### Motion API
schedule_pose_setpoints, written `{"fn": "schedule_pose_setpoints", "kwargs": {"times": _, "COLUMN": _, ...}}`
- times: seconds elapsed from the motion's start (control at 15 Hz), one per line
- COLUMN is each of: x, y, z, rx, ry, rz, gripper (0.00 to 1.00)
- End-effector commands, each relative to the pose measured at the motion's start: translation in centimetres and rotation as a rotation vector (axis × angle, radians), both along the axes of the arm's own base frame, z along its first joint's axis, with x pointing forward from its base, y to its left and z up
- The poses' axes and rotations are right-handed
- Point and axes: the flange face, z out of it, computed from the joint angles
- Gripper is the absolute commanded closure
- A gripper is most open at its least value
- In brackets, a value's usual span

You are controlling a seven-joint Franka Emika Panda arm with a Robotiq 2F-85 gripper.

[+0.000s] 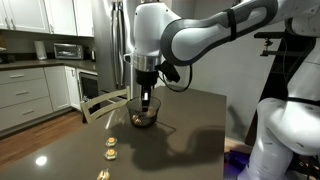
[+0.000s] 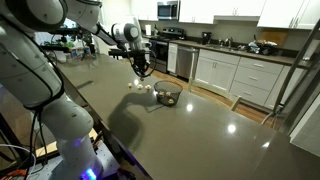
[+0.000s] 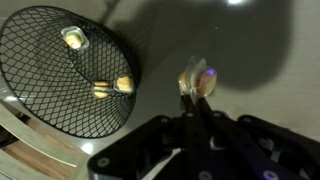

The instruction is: Get a sweet from the counter and put it in the basket

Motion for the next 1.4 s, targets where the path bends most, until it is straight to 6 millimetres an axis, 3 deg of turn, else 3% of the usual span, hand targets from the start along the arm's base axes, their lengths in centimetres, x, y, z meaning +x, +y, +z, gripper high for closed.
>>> {"fn": "schedule_pose_setpoints", "kwargs": {"times": 0.0, "x": 0.8, "y": -2.3, "z": 1.4, "rx": -0.029, "ry": -0.058, "rz": -0.052, "gripper": 0.93}}
{"fn": "schedule_pose_setpoints", "kwargs": {"times": 0.33, "x": 2.3, "y": -4.9, "z": 1.2, "rx": -0.053, "ry": -0.137, "rz": -0.138, "gripper": 0.93}}
{"fn": "schedule_pose_setpoints", "kwargs": {"times": 0.93, "x": 4.7, "y": -8.0, "z": -0.3, "rx": -0.079, "ry": -0.230, "rz": -0.282, "gripper": 0.93}}
{"fn": "schedule_pose_setpoints", "kwargs": {"times": 1.0, "x": 4.8, "y": -8.4, "z": -0.4, "rx": -0.077, "ry": -0.227, "rz": -0.309, "gripper": 0.68}}
{"fn": "schedule_pose_setpoints", "kwargs": {"times": 1.13, "x": 5.0, "y": -9.1, "z": -0.6, "rx": -0.072, "ry": -0.228, "rz": -0.342, "gripper": 0.61}}
{"fn": "schedule_pose_setpoints", "kwargs": {"times": 1.33, "x": 4.9, "y": -9.8, "z": -0.3, "rx": -0.059, "ry": -0.229, "rz": -0.379, "gripper": 0.41}}
